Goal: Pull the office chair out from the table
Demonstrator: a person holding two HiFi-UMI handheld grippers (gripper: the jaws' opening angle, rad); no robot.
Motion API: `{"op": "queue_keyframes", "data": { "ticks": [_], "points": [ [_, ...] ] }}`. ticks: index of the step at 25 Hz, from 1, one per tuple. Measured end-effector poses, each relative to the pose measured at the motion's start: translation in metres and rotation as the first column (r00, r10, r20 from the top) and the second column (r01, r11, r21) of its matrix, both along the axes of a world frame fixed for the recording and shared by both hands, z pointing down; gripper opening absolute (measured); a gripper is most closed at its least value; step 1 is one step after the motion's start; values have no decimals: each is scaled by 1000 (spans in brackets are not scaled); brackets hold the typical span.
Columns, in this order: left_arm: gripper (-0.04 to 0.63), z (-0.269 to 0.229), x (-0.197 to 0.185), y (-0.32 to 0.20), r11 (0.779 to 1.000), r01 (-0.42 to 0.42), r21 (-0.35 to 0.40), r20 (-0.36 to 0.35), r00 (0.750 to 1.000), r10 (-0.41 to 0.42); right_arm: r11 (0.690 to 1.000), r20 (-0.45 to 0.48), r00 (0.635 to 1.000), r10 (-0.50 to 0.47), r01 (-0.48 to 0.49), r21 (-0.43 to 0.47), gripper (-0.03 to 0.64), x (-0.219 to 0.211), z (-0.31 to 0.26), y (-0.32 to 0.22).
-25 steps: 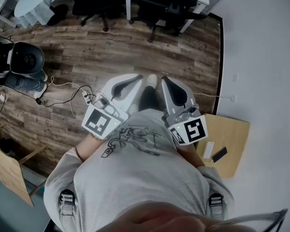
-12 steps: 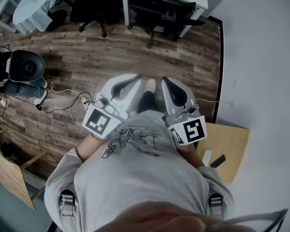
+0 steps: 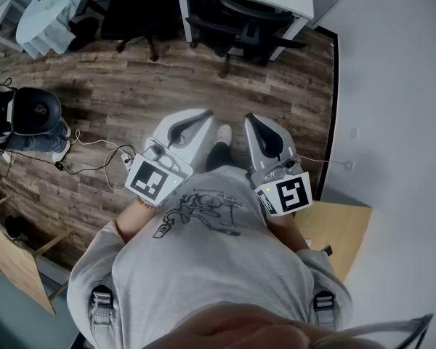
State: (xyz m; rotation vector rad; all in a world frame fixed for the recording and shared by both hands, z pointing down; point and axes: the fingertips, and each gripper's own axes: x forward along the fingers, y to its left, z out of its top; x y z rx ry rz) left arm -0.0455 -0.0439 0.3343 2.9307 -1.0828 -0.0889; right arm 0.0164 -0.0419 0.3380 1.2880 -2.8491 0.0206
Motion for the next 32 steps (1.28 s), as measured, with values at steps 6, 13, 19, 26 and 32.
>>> {"op": "queue_keyframes", "data": {
  "ticks": [6,13,19,26,32],
  "points": [
    [3,5,17,-45,1000,10,4,48,999,-11,1000,-35,999,0,0,-5,8,21,7,-49],
    [5,19,38,-108,999,20,35,154,988,-25,1000,-97,995,0,-2,-25,20,43,18,-108],
    [25,37,52,-171,999,14,51,241,970,-26,1000,-142,990,2,-6,-29,39,57,26,-171],
    [92,73,70,-236,999,-26,43,418,908,6,998,-276,961,-28,12,-58,55,75,58,-231],
    [110,113,77,-291,998,-55,40,559,829,23,996,-393,918,-61,27,-91,87,89,95,-282]
  ]
}}
